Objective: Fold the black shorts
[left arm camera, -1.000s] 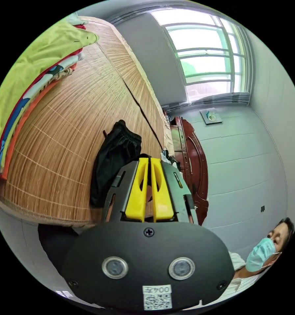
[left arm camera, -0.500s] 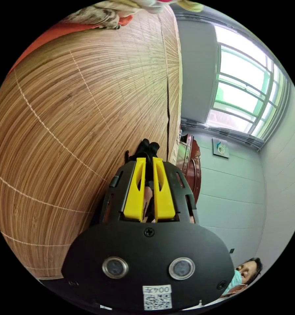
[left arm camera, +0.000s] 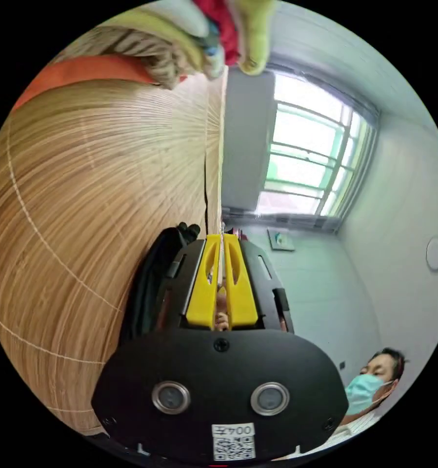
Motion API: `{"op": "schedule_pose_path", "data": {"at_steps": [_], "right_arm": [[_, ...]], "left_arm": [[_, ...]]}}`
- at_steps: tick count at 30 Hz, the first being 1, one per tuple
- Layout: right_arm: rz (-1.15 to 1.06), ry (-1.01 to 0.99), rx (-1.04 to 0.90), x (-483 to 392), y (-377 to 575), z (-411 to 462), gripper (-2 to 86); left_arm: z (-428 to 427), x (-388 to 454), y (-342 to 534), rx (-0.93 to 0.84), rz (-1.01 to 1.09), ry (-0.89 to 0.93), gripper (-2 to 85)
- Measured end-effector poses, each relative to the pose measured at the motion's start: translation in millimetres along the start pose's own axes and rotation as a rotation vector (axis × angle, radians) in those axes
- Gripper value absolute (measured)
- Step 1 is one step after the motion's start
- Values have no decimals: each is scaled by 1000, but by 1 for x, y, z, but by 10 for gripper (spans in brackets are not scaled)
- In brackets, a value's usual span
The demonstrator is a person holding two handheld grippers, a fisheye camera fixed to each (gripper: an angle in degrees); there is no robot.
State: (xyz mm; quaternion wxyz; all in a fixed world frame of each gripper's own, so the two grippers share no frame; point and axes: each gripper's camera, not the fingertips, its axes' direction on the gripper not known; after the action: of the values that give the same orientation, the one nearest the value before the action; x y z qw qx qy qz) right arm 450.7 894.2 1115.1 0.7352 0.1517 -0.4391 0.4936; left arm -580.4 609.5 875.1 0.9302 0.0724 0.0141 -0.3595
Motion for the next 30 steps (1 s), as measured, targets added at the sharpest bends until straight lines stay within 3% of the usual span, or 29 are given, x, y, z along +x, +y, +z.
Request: {"op": "schedule_pose_path", "data": {"at_steps": [2, 4, 9, 11, 13, 15, 20, 24, 30], "right_arm": [[-125, 91, -145, -19, 9, 18, -3], [-267, 268, -424, -32, 29, 60, -6], [-347, 457, -699, -31, 59, 134, -7], [-332, 501, -798, -26, 65, 161, -7], [-314, 668, -908, -18, 73, 195, -7], [-327, 798, -949, -16, 77, 215, -7], [-370, 792, -790, -48, 65, 240, -7], [-346, 655, -449, -80, 58, 225, -7], [-421, 526, -446, -99, 129, 169, -6]], "left_arm": [[41, 37, 20, -157, 167, -57, 14], [93, 66, 41, -335, 327, -172, 11], [221, 106, 104, -623, 778, -614, 7], [248, 96, 124, -705, 838, -679, 6], [268, 78, 144, -788, 847, -702, 6], [265, 74, 149, -751, 829, -667, 6], [262, 69, 141, -735, 737, -616, 5], [260, 79, 144, -724, 734, -624, 5], [245, 95, 129, -714, 693, -590, 4]]}}
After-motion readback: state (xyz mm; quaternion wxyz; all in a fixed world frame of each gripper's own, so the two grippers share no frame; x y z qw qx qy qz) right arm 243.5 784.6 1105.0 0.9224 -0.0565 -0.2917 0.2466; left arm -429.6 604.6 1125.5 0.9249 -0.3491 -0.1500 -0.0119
